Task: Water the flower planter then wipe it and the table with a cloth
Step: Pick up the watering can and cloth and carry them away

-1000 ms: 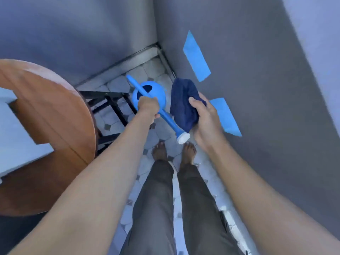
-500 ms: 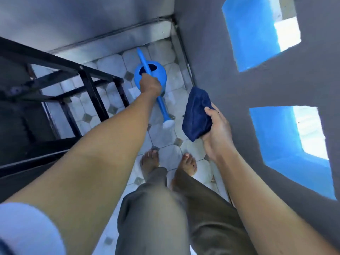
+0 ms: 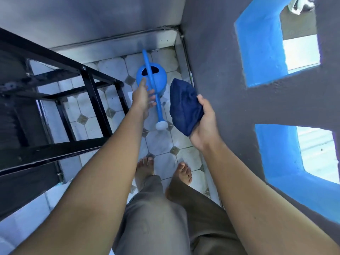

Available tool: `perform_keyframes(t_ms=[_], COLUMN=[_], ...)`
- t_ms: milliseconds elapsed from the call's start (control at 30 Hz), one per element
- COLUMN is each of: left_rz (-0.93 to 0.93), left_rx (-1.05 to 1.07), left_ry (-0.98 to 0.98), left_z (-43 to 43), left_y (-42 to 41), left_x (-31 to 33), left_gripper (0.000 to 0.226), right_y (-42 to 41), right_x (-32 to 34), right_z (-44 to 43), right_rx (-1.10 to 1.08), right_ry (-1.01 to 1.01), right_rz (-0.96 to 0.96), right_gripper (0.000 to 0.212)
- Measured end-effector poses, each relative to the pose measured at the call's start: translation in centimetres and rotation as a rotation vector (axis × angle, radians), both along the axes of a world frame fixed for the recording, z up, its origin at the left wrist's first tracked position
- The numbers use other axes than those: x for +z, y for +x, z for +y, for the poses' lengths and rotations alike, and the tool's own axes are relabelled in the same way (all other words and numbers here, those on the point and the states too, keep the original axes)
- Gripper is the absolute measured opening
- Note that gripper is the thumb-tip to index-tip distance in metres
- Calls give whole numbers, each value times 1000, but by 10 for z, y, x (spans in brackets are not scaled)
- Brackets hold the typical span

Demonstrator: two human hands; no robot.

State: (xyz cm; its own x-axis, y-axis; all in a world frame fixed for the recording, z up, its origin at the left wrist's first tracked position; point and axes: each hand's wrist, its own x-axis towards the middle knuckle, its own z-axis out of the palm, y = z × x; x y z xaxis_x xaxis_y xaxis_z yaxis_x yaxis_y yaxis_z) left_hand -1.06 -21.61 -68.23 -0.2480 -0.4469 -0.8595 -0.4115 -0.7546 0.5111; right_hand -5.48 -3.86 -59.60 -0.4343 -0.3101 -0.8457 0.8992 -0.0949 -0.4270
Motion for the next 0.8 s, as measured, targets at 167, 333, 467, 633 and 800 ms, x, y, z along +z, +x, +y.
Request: perform_keyframes(t_ms=[167, 333, 467, 633, 800], left_rz=[251, 472, 264, 127, 108], left_rx=[-85, 24, 101, 186, 152], left_ry=[253, 206, -2, -164, -242], left_z=[2, -12, -24, -36, -63], left_y=[19, 23, 13, -8, -22], left_x=[24, 26, 23, 23, 16], left_gripper=[78, 48, 45, 23, 38], right_y=[-19, -41, -57, -73, -90], right_x=[-6, -14, -25, -25, -34], right_z=[-50, -80, -90, -116, -139], right_rx=[258, 557, 687, 774, 850], right_ry=[-6, 67, 240, 376, 400], right_rz=[-4, 115, 325, 487, 623], right_gripper=[48, 44, 31, 38, 61])
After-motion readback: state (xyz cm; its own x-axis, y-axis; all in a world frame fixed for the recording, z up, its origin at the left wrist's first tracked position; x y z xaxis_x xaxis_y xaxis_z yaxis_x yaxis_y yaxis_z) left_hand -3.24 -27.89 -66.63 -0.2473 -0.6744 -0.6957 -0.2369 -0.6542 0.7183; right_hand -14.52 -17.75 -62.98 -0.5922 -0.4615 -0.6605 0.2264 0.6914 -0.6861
